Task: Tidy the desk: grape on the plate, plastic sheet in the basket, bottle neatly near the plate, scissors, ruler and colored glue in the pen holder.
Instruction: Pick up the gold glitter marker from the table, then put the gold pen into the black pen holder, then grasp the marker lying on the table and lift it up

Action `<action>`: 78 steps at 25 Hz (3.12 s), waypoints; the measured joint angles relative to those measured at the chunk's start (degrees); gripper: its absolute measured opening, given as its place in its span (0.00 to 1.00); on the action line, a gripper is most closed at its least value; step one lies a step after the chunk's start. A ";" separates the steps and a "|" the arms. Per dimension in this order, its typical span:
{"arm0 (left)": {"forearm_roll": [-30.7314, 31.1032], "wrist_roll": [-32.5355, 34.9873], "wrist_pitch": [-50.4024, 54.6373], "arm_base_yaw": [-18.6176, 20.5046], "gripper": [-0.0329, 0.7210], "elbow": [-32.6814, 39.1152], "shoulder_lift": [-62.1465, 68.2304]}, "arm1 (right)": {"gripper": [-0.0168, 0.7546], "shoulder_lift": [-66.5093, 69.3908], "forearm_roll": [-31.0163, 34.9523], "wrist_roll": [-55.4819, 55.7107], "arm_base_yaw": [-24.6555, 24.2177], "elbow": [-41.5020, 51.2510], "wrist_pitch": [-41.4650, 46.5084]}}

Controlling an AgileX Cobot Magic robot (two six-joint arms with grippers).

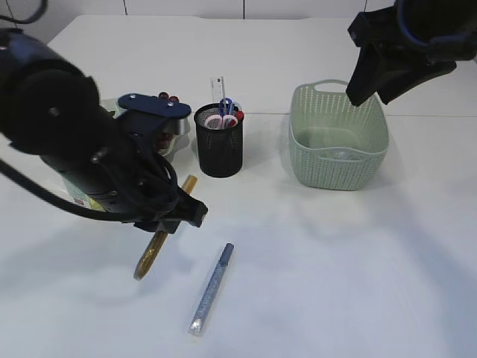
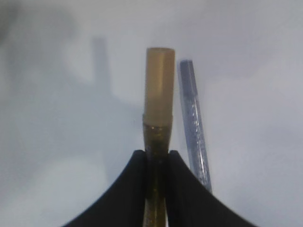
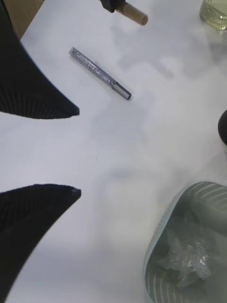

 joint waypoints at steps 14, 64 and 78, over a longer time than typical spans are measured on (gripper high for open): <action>11.86 -3.74 -48.42 5.74 0.14 10.32 -4.76 | 0.49 0.00 0.00 -0.30 0.00 0.00 0.00; 12.56 -3.71 -37.23 13.65 0.33 -15.10 9.42 | 0.49 0.00 0.00 -0.85 0.00 0.00 0.00; -1.29 1.61 13.26 0.71 0.33 -15.10 -1.37 | 0.49 0.00 -2.79 6.93 0.00 0.00 0.00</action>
